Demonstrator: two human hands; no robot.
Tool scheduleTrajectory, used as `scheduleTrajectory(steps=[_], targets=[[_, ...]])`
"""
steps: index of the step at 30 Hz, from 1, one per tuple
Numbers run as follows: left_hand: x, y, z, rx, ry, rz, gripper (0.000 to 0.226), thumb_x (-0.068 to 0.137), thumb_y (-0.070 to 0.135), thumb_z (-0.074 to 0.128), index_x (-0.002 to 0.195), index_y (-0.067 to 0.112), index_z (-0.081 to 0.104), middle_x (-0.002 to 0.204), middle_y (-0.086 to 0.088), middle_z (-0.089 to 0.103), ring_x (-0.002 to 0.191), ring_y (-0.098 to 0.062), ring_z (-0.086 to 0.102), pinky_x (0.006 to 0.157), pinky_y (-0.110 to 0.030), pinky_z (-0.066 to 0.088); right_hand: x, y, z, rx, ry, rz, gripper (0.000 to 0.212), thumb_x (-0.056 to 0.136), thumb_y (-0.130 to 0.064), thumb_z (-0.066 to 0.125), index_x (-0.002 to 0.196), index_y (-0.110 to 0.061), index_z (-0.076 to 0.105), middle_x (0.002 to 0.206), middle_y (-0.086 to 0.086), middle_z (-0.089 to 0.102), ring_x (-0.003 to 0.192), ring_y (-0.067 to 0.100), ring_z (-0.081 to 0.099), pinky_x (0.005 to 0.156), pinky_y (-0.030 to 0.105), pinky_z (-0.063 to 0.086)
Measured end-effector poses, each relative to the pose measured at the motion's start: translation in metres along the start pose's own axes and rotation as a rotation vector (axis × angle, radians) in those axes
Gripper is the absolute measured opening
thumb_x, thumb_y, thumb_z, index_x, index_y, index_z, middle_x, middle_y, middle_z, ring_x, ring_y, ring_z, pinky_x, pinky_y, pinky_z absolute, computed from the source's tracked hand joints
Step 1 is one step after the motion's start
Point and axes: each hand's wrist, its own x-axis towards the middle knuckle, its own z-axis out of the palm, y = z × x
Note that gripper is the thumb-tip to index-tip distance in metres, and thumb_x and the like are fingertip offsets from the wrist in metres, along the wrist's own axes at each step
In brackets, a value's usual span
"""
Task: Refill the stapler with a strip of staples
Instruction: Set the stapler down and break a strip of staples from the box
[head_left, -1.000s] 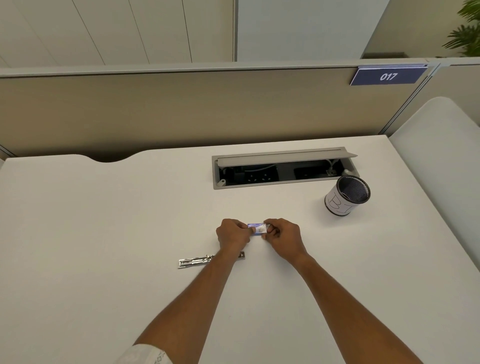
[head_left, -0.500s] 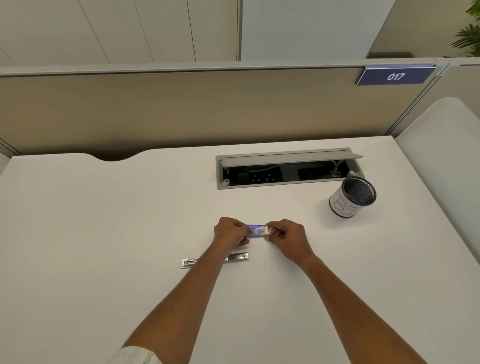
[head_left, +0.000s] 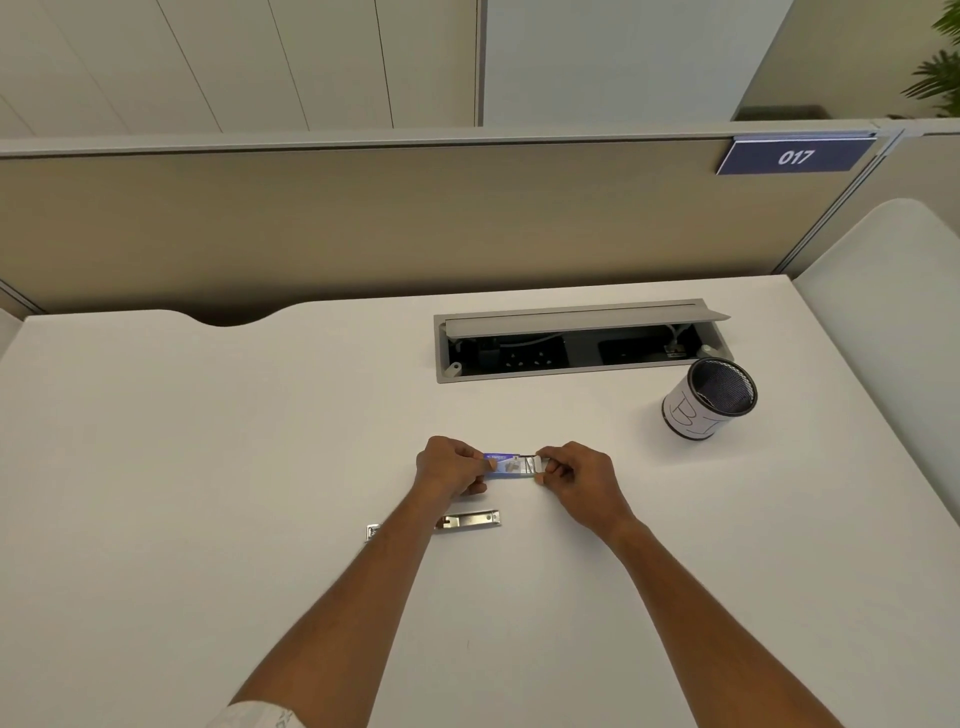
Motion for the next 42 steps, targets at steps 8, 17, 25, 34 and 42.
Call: scheduleTrajectory(steps=[8,17,25,34,42], targets=[[-0.003,-0.002,-0.003,0.052,0.011,0.034,0.019,0.075,0.014,0.092,0.079,0.0,0.08,0.054,-0.004,0.07,0.037,-0.012,0.062,0.048,-0.017,0.056,-0.001,-0.004,-0.001,-0.007,0.01,0.02,0.031,0.076,0.001,0.08,0.106,-0.007,0.076,0.083,0.012,0.069,0.075,0.029,0.065,0.08,0.037,0.056],[-0.004,-0.003,-0.001,0.034,0.027,0.044,0.016,0.074,0.015,0.092,0.075,0.005,0.08,0.053,-0.003,0.071,0.039,-0.012,0.063,0.051,-0.02,0.06,-0.004,-0.017,0.008,0.07,0.114,0.107,0.032,0.081,-0.01,0.078,0.112,-0.011,0.069,0.094,0.004,0.067,0.066,0.017,0.061,0.072,0.022,0.051],[-0.002,-0.006,0.001,-0.002,0.029,0.046,0.015,0.075,0.01,0.091,0.078,0.001,0.079,0.057,-0.008,0.072,0.041,-0.015,0.061,0.048,-0.019,0.056,-0.006,-0.01,0.014,0.048,0.225,0.081,0.019,0.085,0.0,0.069,0.097,-0.014,0.075,0.092,0.002,0.07,0.08,0.015,0.065,0.077,0.021,0.05],[-0.003,-0.006,0.0,-0.008,0.029,0.058,0.017,0.075,0.009,0.091,0.081,-0.001,0.079,0.06,-0.011,0.071,0.045,-0.017,0.061,0.053,-0.022,0.062,-0.006,-0.015,0.018,-0.005,0.209,0.1,0.006,0.081,-0.001,0.072,0.082,-0.006,0.075,0.095,0.006,0.065,0.071,0.018,0.063,0.066,0.006,0.042],[-0.006,-0.006,0.001,-0.012,0.04,0.047,0.016,0.075,0.01,0.091,0.079,0.002,0.079,0.058,-0.008,0.071,0.041,-0.014,0.06,0.047,-0.018,0.056,-0.006,-0.021,0.029,-0.072,0.219,0.167,0.009,0.086,-0.011,0.07,0.083,-0.004,0.074,0.104,0.003,0.06,0.075,0.013,0.056,0.073,0.021,0.042]])
